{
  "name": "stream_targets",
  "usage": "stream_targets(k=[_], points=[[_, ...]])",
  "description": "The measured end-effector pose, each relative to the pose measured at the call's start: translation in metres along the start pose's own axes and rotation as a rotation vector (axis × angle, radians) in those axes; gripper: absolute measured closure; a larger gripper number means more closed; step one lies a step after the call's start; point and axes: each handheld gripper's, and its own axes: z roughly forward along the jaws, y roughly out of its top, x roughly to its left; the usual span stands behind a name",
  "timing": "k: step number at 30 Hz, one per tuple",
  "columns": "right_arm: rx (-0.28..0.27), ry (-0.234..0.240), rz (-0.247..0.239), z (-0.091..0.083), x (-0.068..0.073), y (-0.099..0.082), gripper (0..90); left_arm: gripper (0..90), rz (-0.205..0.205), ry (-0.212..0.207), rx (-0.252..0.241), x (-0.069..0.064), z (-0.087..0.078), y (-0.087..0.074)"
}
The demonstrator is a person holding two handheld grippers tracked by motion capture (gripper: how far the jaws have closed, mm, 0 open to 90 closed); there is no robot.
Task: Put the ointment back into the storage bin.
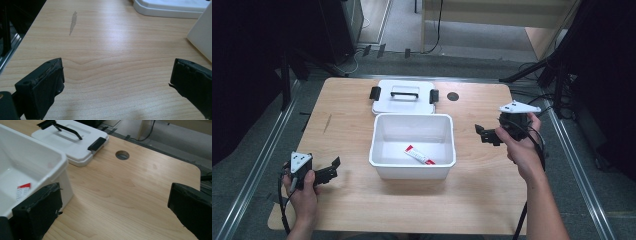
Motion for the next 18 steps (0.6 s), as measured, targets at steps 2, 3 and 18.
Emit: stream_targets(k=[2,3,18], points=[[-0.011,-0.010,0.011,-0.001,-0.005,-0.009,0.0,0.0,0.002,0.000,0.002,0.000,0.000,0.000],[-0.020,-0.010,0.017,-0.003,-0.007,-0.015,0.0,0.0,0.002,0.000,0.001,0.000,0.000,0.000],[-0.075,-0.116,0.163,-0.022,-0.040,-0.093,0.0,0.0,0.006,0.000,0.000,-0.001,0.000,0.000]])
